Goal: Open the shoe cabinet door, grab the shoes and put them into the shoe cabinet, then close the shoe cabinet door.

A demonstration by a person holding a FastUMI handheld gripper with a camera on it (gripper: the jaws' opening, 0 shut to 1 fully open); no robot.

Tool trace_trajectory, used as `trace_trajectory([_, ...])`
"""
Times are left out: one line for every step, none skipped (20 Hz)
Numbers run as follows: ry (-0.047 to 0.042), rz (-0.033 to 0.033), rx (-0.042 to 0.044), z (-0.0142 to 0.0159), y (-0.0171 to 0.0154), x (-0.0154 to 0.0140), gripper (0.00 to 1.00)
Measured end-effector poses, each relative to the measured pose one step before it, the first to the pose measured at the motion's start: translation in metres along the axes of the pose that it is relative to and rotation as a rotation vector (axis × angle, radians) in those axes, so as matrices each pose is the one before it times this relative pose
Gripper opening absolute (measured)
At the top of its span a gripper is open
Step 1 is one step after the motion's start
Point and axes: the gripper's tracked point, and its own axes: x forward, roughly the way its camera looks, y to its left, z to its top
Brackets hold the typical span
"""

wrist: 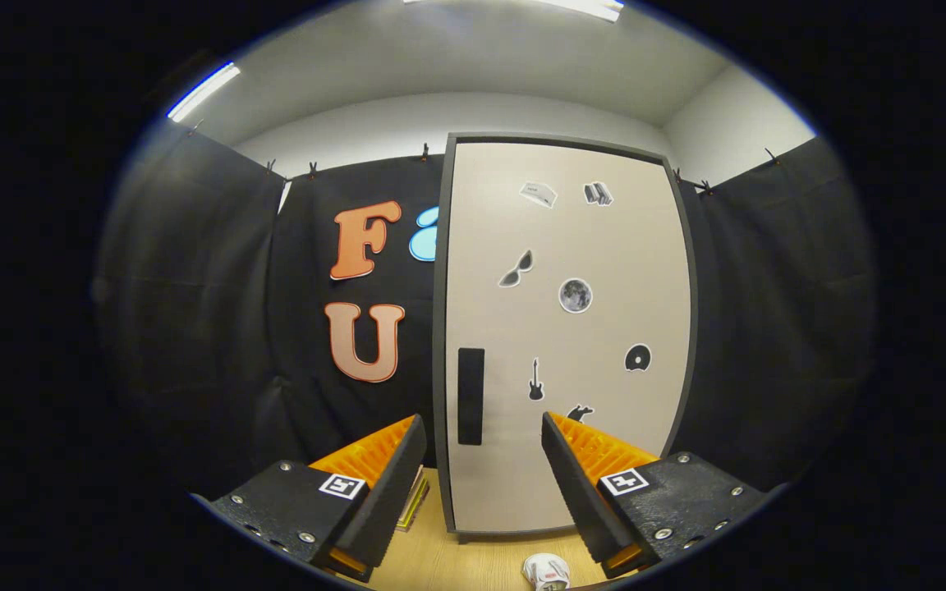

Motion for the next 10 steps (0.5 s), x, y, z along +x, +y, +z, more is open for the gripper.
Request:
trace_trajectory([-0.00517,-0.00316,0.00442,0.00018,0.00033,0.01078,0.89])
trace_trajectory([-0.00057,-0.00606,0.00361,-0.00247,0.00045,0.01156,0.89])
trace_trajectory([0.00521,0.00226,0.0037,-0.00508,0.00192,0.01075,0.89])
trace_trajectory([0.01077,0.00817,0.00331,-0.00456,0.00392,0.01099,0.88])
trace_trajectory([0.00982,0.00275,0.00131,-0.00481,0.00172,0.01102,0.89])
trace_trajectory([0.00557,0.00274,0.00053,-0.00338,0.00131,0.01039,0.88])
trace_trajectory([0.00365,-0.00119,-0.00009,-0.00213,0.00109,0.01061,0.88])
trace_trajectory([0.00138,0.00109,0.003,-0.00249,0.00155,0.00923,0.89])
trace_trajectory([0.00478,-0.00279,0.00077,-0.00316,0.00162,0.00919,0.88])
trace_trajectory([0.00325,-0.00807,-0.00061,-0.00294,-0.00061,0.00747,0.88])
